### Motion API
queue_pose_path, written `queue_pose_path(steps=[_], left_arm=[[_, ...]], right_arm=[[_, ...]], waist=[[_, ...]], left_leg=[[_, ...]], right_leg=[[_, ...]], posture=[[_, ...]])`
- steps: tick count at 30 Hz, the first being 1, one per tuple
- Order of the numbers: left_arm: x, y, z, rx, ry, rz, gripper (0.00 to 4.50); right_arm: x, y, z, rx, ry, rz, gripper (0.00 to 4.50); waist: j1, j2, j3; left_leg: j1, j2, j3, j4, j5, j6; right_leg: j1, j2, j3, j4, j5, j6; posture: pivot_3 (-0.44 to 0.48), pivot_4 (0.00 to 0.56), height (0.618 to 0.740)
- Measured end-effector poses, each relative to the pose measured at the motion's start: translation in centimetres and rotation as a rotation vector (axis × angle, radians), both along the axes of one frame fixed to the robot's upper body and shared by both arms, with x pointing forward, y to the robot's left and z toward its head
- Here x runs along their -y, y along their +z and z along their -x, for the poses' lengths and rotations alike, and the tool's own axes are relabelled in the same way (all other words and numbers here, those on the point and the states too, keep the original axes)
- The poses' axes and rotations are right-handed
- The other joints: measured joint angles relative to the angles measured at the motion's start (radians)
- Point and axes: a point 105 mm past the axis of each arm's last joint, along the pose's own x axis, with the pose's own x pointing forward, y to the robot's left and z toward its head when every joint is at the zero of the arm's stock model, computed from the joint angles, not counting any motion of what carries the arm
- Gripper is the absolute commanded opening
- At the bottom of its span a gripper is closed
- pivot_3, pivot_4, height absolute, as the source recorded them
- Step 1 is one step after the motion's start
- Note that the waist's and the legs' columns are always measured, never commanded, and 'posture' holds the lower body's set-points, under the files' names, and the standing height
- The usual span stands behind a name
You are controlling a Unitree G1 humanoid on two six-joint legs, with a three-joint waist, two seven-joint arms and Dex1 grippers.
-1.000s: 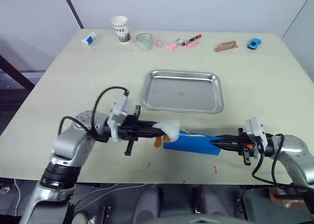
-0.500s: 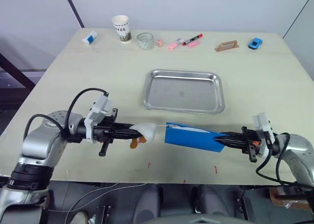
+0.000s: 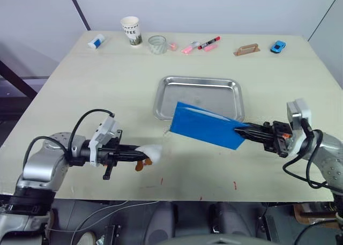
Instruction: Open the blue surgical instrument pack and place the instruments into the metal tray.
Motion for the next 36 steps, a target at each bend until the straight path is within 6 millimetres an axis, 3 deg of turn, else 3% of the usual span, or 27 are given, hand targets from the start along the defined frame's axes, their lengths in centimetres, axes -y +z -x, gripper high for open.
queue_pose_path(steps=[8, 16, 17, 19, 24, 36], left_arm=[[0.3, -0.5, 0.9, -0.034, -0.014, 0.007, 0.03], [0.1, -0.9, 1.2, -0.073, -0.004, -0.003, 0.03], [0.5, -0.8, 1.4, -0.098, -0.02, -0.012, 0.03], [0.9, -0.5, 1.6, -0.117, -0.035, -0.003, 0.03], [1.9, -0.2, 2.2, -0.154, -0.061, -0.006, 0.03], [1.0, -0.8, 2.4, -0.163, -0.048, -0.066, 0.03]], right_arm=[[-0.6, 0.5, -0.5, -0.071, -0.028, -0.098, 0.0], [-0.2, 0.0, 0.2, 0.005, -0.017, 0.021, 0.0], [-0.7, -1.3, 0.7, 0.065, 0.011, 0.132, 0.0], [-1.1, -2.3, 1.4, 0.107, 0.054, 0.206, 0.0], [-1.6, -5.0, 2.6, 0.165, 0.102, 0.311, 0.0], [-1.3, -6.0, 2.3, 0.232, 0.091, 0.33, 0.0]], waist=[[-0.001, 0.0, 0.0], [0.001, 0.0, 0.0], [-0.001, 0.001, 0.0], [0.0, 0.0, 0.0], [0.0, 0.0, 0.001], [-0.001, 0.0, 0.001]], left_leg=[[0.0, 0.0, 0.0, 0.0, 0.0, 0.0], [0.0, 0.0, 0.0, 0.0, 0.0, 0.0], [0.0, 0.0, 0.001, 0.0, 0.0, 0.0], [-0.001, 0.0, 0.0, 0.0, 0.0, 0.0], [-0.001, 0.0, 0.001, 0.0, 0.0, 0.0], [0.0, 0.001, 0.001, 0.0, 0.0, 0.0]], right_leg=[[0.0, 0.0, 0.0, 0.0, 0.0, 0.0], [-0.001, 0.0, 0.0, 0.0, 0.0, 0.0], [-0.001, 0.0, 0.0, 0.0, 0.0, 0.0], [-0.001, 0.0, 0.0, 0.0, 0.0, 0.0], [-0.001, 0.0, 0.001, 0.0, 0.0, 0.0], [-0.001, 0.001, 0.001, 0.0, 0.0, 0.0]], posture=[[0.0, 0.15, 0.737], [0.0, 0.15, 0.737], [0.0, 0.15, 0.737], [0.0, 0.15, 0.737], [0.0, 0.15, 0.737], [0.0, 0.15, 0.737]])
